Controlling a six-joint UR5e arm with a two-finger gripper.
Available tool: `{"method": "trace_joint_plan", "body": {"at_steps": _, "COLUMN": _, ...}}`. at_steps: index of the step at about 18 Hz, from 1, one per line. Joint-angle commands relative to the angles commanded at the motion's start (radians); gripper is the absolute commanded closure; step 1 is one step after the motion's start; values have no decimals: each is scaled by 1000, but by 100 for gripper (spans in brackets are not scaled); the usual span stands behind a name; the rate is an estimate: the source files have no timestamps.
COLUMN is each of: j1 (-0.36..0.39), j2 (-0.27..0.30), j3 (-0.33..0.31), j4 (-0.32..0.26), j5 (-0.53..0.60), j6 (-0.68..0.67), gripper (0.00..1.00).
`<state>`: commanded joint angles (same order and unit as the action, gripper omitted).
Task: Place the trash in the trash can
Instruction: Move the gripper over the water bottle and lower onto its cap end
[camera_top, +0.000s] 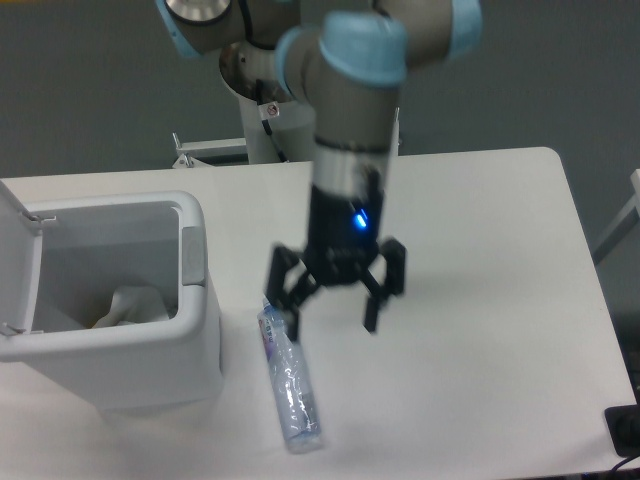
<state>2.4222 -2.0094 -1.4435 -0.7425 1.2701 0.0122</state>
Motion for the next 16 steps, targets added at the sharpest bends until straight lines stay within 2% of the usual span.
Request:
{"method": "trace_joint_plan", "body": {"at_steps": 3, "j1": -28, "j2": -51, "j3": 2, "j4": 5, "j5": 0, "j6": 40, "gripper": 0}}
{"method": "trace_joint_plan", "body": {"at_steps": 7, "j1": -83, "j2": -141, "j3": -34, "j4": 5, "j5": 6, "j6": 138, "gripper": 0}}
{"method": "trace_joint_plan", "body": {"at_steps": 10, "j1": -97, "j2": -160, "j3": -55, "j4": 5, "j5": 9, "j6": 138, "gripper": 0}}
{"method": "trace_joint_plan", "body": {"at_steps": 12, "j1": -112, "j2": -190, "j3": -52, "j4": 6, "j5": 64, "j6": 140, "gripper": 0}}
{"method": "trace_joint_plan", "body": {"at_steps": 16, "j1": -126, "j2": -209, "j3": -57, "j4": 6, "j5": 106, "j6": 173, "gripper": 0}}
